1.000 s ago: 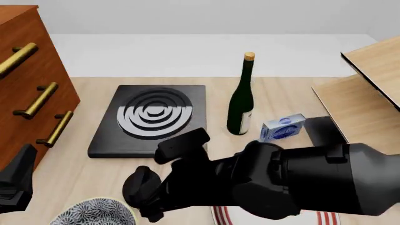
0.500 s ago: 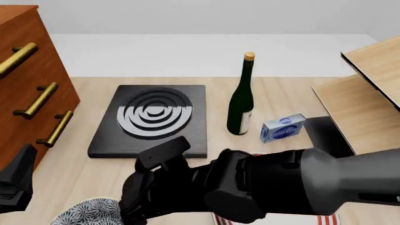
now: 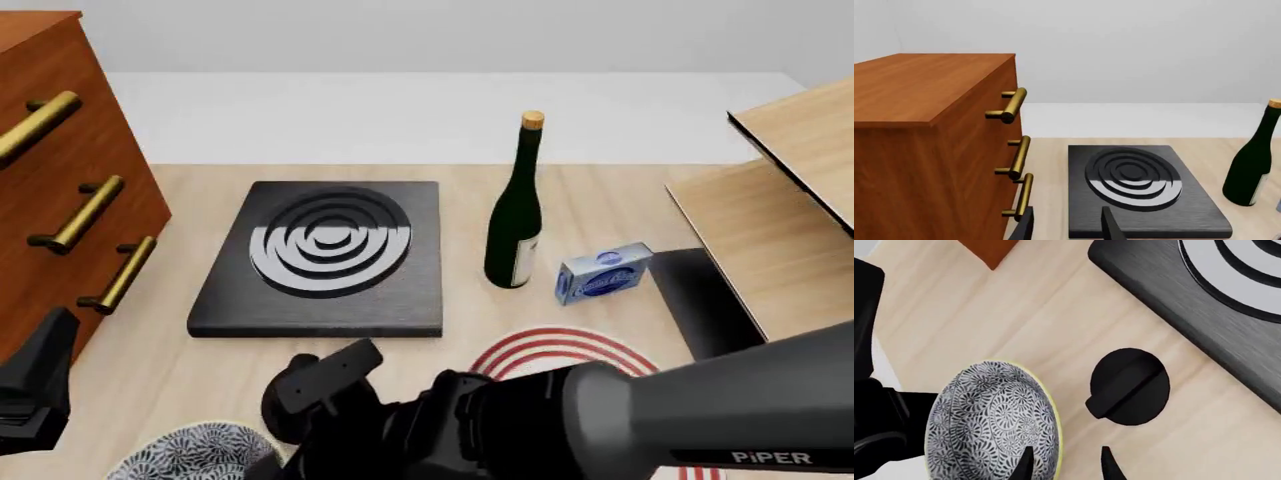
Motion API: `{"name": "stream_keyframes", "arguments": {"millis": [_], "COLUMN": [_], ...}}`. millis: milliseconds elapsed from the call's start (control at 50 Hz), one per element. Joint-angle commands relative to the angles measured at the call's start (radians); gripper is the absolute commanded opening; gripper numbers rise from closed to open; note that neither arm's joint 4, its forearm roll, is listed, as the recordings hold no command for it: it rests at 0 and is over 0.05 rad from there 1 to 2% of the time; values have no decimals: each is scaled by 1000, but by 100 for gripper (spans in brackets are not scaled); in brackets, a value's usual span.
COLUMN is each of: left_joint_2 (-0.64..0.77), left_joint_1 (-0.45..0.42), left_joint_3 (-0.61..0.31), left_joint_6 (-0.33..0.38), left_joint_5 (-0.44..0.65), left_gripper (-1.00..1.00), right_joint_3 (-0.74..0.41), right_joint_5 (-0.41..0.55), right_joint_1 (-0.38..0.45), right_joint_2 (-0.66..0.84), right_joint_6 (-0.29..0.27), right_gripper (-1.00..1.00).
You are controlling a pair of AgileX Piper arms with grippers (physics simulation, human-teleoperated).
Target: Pick up the akita bowl and put it on the plate.
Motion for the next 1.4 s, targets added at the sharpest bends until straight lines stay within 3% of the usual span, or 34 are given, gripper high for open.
{"name": "stream_keyframes", "arguments": {"millis": [20,420,460,480,960,1400], "left_joint_2": [0,0,0,0,0,0], "left_joint_1": [0,0,0,0,0,0], "left_joint_3": [0,0,0,0,0,0], "left_joint_6": [0,0,0,0,0,0], "left_joint_5": [0,0,0,0,0,0], "left_gripper": [100,100,100,100,100,100], "right_joint_3": [-2,-3,-13,-21,-9,107], "right_joint_5": [-23,-33,-23,-15,49,76], "right_joint_1": [29,36,27,14,-47,-128], "right_joint_2": [39,57,55,56,-63,-231], "right_joint_6": [11,15,-10,-19,-47,-56], "right_gripper": [100,100,100,-100,-100,-100]}}
